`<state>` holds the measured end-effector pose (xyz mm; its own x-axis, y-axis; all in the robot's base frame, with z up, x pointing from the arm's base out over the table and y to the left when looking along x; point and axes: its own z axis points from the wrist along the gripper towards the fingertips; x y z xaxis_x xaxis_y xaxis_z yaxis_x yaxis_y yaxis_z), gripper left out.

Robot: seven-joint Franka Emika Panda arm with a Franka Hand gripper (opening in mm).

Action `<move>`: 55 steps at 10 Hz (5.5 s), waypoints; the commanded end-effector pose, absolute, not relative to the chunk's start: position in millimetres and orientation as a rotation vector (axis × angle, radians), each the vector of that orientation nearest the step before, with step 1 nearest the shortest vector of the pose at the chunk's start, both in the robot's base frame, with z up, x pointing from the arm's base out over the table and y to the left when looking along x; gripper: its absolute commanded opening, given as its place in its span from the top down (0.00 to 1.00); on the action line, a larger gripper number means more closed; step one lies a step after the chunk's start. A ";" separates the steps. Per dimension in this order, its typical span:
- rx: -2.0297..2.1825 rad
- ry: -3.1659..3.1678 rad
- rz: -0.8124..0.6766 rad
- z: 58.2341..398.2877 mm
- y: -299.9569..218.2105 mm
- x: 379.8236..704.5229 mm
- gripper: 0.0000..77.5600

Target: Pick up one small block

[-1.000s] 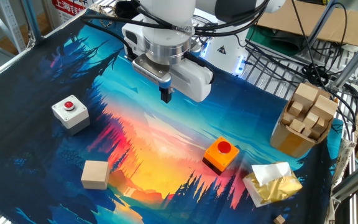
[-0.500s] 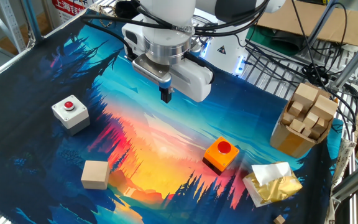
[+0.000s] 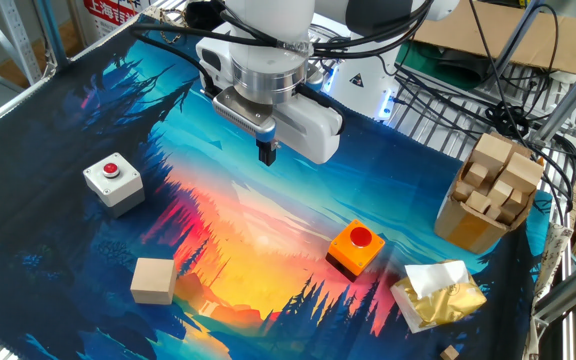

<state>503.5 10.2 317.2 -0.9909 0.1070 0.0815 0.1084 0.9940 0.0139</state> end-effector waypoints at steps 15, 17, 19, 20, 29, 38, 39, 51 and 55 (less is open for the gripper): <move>-0.325 -3.055 -0.103 323.7 16.6 532.9 1.00; -0.318 -3.055 -0.102 323.8 16.6 532.9 1.00; -0.309 -3.056 -0.101 323.8 16.6 532.9 1.00; -0.310 -3.055 -0.100 323.8 16.6 532.9 1.00; -0.315 -3.045 -0.099 323.6 16.6 532.9 1.00; -0.317 -3.045 -0.099 323.6 16.6 532.9 1.00; -0.318 -3.044 -0.099 323.6 16.6 532.9 1.00; -0.319 -3.044 -0.099 321.9 16.5 532.8 1.00; -0.316 -3.051 -0.099 312.9 15.7 532.2 1.00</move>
<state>503.5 10.2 317.2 -0.9909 0.1070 0.0815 0.1085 0.9940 0.0139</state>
